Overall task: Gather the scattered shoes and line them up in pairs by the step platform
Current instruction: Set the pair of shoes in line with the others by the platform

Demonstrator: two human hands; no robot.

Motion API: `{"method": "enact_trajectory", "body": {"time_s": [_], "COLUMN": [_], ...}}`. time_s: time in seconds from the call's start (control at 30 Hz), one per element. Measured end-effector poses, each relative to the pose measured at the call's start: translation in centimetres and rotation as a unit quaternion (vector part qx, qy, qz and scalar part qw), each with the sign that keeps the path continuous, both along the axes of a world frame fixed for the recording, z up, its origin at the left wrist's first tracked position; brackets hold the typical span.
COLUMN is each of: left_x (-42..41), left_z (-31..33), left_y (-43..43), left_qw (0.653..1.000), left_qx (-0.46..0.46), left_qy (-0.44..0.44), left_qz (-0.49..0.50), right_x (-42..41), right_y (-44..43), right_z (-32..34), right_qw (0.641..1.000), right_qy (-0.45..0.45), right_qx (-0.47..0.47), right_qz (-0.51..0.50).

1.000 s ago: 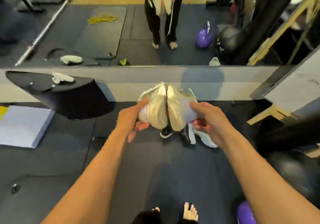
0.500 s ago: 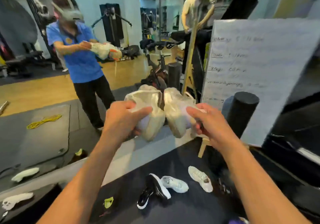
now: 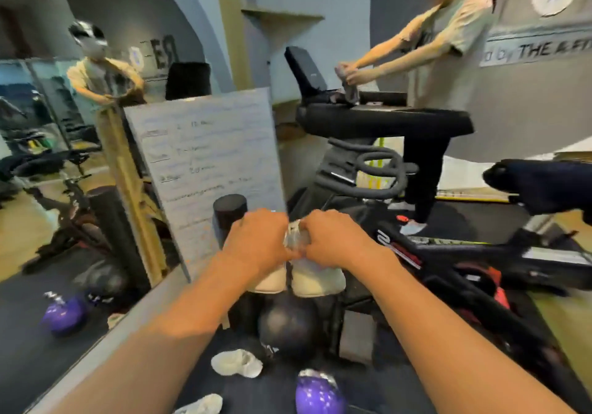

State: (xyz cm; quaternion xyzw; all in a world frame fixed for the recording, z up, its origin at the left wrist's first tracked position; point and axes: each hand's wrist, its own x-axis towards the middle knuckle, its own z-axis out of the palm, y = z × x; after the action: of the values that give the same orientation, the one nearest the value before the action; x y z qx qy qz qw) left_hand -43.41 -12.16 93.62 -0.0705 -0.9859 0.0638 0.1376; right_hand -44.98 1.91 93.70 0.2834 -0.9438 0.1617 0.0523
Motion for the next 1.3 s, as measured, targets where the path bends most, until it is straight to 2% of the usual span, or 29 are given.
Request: {"method": "enact_trajectory", "body": {"time_s": [0.1, 0.27, 0.4, 0.53, 0.67, 0.83, 0.93, 1.07, 1.3], "left_x": [-3.5, -6.0, -6.6, -7.3, -7.7, -8.8, -8.9, -8.5, -8.4], "left_z": [-0.8, -4.0, -5.9, -7.2, -7.7, -7.3, -7.3, -8.3, -8.6], "left_y": [11.4, 32.1, 47.4, 60.9, 73.7, 89.6, 98.8, 111.1, 131.5], "left_qw": [0.996, 0.967, 0.922, 0.881, 0.823, 0.775, 0.748, 0.71, 0.699], "left_qx": [0.048, 0.03, -0.015, 0.019, 0.043, 0.039, 0.041, 0.045, 0.022], "left_qy": [-0.039, -0.098, -0.12, -0.156, -0.186, -0.221, -0.213, -0.256, -0.245], "left_qz": [-0.07, -0.235, -0.368, -0.447, -0.535, -0.59, -0.628, -0.655, -0.672], "right_x": [-0.2, 1.8, 4.8, 7.8, 9.2, 9.6, 10.3, 11.0, 11.0], "right_y": [12.6, 32.9, 46.8, 58.4, 68.7, 80.8, 88.0, 98.2, 117.9], "right_z": [-1.0, -3.1, -4.9, -6.1, -6.8, -6.6, -6.4, -7.4, -9.1], "right_qw": [0.994, 0.959, 0.908, 0.842, 0.789, 0.734, 0.7, 0.654, 0.62], "right_qy": [-0.056, -0.119, -0.162, -0.195, -0.187, -0.144, -0.119, -0.099, -0.101], "right_qx": [-0.04, -0.067, -0.114, -0.2, -0.224, -0.206, -0.191, -0.204, -0.228], "right_qz": [-0.084, -0.248, -0.369, -0.462, -0.54, -0.631, -0.678, -0.722, -0.743]}}
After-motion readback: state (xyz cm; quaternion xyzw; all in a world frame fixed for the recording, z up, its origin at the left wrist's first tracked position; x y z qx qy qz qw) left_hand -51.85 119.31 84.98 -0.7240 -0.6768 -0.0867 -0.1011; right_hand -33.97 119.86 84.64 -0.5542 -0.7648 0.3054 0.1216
